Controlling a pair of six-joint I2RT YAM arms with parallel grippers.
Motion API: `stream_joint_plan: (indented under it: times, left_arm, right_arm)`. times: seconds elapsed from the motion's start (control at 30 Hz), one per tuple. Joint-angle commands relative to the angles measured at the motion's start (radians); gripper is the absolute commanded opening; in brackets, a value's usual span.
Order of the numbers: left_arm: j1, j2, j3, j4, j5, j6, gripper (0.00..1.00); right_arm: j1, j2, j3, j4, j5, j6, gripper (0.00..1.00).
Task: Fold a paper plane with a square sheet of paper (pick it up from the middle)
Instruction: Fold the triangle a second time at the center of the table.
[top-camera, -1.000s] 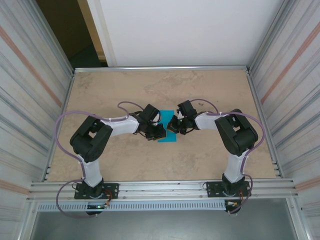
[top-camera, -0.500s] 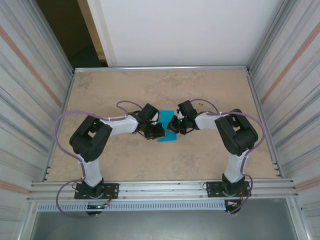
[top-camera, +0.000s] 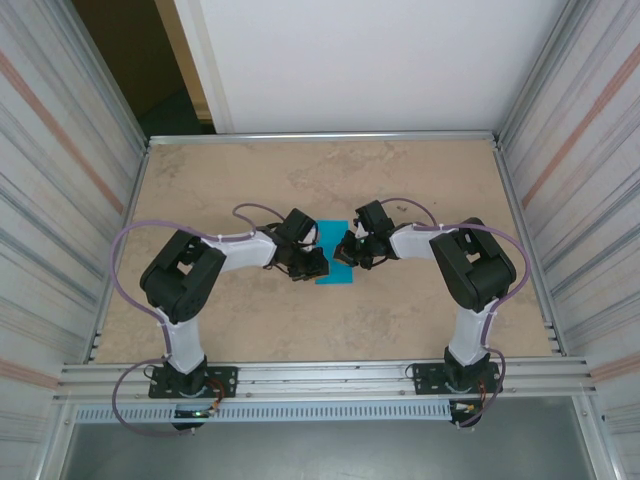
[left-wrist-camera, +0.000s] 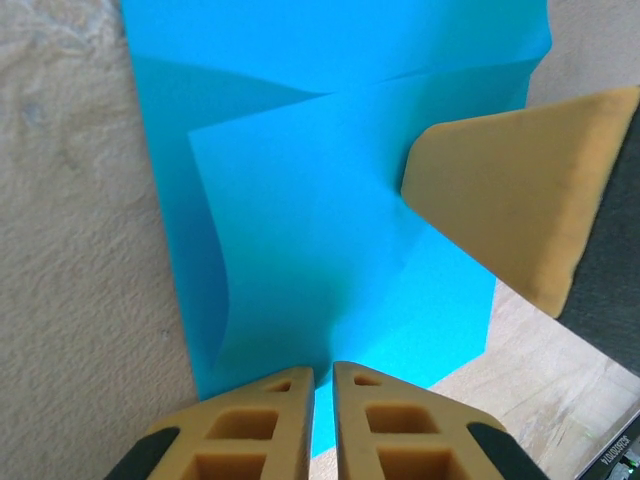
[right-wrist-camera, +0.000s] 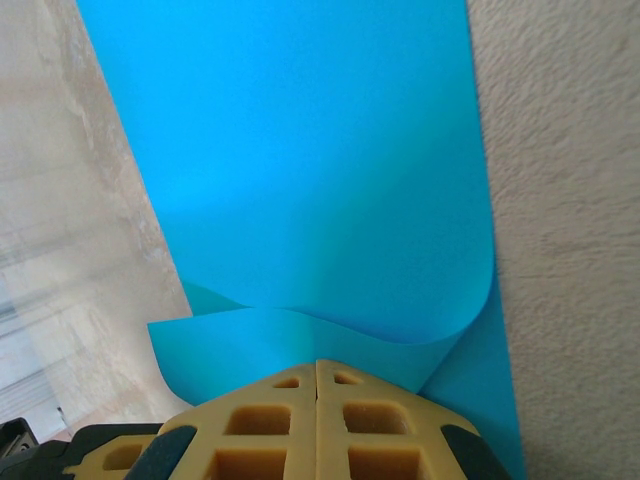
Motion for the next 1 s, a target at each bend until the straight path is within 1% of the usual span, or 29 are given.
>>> stream_joint_plan:
  times: [0.0, 0.13, 0.27, 0.43, 0.67, 0.97]
  left_arm:
    - [0.006, 0.022, -0.031, -0.022, -0.011, 0.015, 0.13]
    - [0.009, 0.023, -0.047, -0.024, -0.017, 0.020, 0.11]
    - [0.017, 0.020, -0.068, -0.010, -0.013, 0.020, 0.07]
    - [0.018, 0.022, -0.070, 0.002, 0.004, 0.020, 0.04]
    - [0.019, 0.019, -0.075, 0.011, 0.008, 0.018, 0.02]
    - [0.020, 0.012, -0.076, 0.017, 0.012, 0.012, 0.01]
  right_arm:
    - [-0.017, 0.062, -0.035, -0.122, 0.096, 0.009, 0.01]
    - [-0.023, 0.044, -0.025, -0.128, 0.085, -0.010, 0.01]
    - [-0.032, -0.036, 0.024, -0.155, 0.042, -0.085, 0.01]
    - [-0.005, -0.098, 0.090, -0.205, 0.005, -0.161, 0.02]
    - [0.058, -0.053, 0.103, -0.209, 0.014, -0.152, 0.01]
    - [0.060, 0.016, 0.107, -0.206, 0.010, -0.141, 0.01]
